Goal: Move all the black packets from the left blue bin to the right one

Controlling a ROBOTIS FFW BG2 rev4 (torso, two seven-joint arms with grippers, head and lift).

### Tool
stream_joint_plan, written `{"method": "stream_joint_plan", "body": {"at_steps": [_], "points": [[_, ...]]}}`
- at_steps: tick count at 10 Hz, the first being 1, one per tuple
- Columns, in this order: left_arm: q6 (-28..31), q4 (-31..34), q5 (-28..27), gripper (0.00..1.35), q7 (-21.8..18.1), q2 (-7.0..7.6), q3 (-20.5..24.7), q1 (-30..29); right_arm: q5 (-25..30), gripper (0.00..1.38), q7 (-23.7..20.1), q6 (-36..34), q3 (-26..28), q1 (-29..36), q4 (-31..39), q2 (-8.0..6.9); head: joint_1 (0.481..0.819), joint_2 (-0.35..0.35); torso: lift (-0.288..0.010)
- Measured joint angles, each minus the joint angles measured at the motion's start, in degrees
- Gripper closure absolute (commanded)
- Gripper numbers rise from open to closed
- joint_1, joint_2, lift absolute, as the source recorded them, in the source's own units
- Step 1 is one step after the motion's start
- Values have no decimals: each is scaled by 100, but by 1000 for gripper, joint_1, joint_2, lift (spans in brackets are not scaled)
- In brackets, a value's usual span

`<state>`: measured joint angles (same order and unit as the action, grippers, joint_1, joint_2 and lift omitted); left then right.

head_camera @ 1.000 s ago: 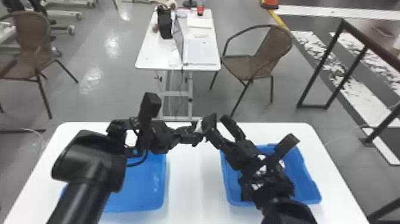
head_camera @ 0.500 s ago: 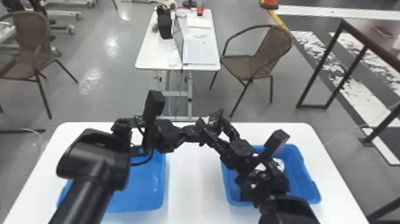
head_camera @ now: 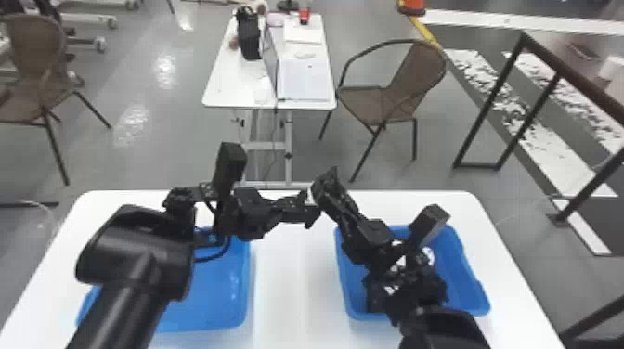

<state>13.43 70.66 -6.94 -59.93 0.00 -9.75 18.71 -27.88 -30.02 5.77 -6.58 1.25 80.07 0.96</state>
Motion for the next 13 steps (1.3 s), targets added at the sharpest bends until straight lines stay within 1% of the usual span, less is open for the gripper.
{"method": "stream_joint_plan", "body": {"at_steps": [1, 2, 3, 4, 6, 7, 9, 10, 11, 12, 13], "points": [[37, 1, 78, 731, 37, -1, 39, -43, -31, 1199, 58, 49, 6, 1, -11, 1, 695, -110, 0], [95, 1, 165, 519, 84, -1, 118, -130, -50, 1199, 82, 86, 61, 0, -25, 2, 695, -111, 0], [100, 1, 234, 387, 96, 0, 236, -252, -48, 1199, 85, 103, 173, -1, -39, 2, 695, -113, 0], [71, 15, 354, 320, 89, 20, 359, -387, -32, 1199, 91, 120, 333, -1, -67, 4, 695, -121, 0], [103, 286, 663, 298, 96, 135, 662, -752, 50, 1199, 101, 150, 757, -7, -262, 10, 695, -137, 0], [149, 522, 748, 298, 97, 148, 907, -953, 59, 1199, 102, 152, 966, -9, -451, 35, 695, -140, 0], [202, 1041, 918, 303, 161, 131, 1439, -1294, -18, 1199, 111, 152, 1245, -73, -1081, 135, 695, -138, 0], [253, 1208, 1093, 300, 197, 113, 1649, -1400, -226, 1199, 110, 146, 1279, -146, -1530, 212, 695, -137, 0], [353, 1280, 1331, 302, 322, 107, 1778, -1469, -414, 1194, 106, 142, 1281, -218, -1943, 268, 695, -134, 0], [402, 1350, 1484, 303, 444, 101, 1871, -1531, -510, 1003, 104, 127, 1279, -284, -2240, 295, 695, -130, 0], [409, 1445, 1536, 303, 526, 77, 1965, -1598, -486, 585, 123, 122, 1296, -344, -2391, 312, 695, -124, 0]]}}
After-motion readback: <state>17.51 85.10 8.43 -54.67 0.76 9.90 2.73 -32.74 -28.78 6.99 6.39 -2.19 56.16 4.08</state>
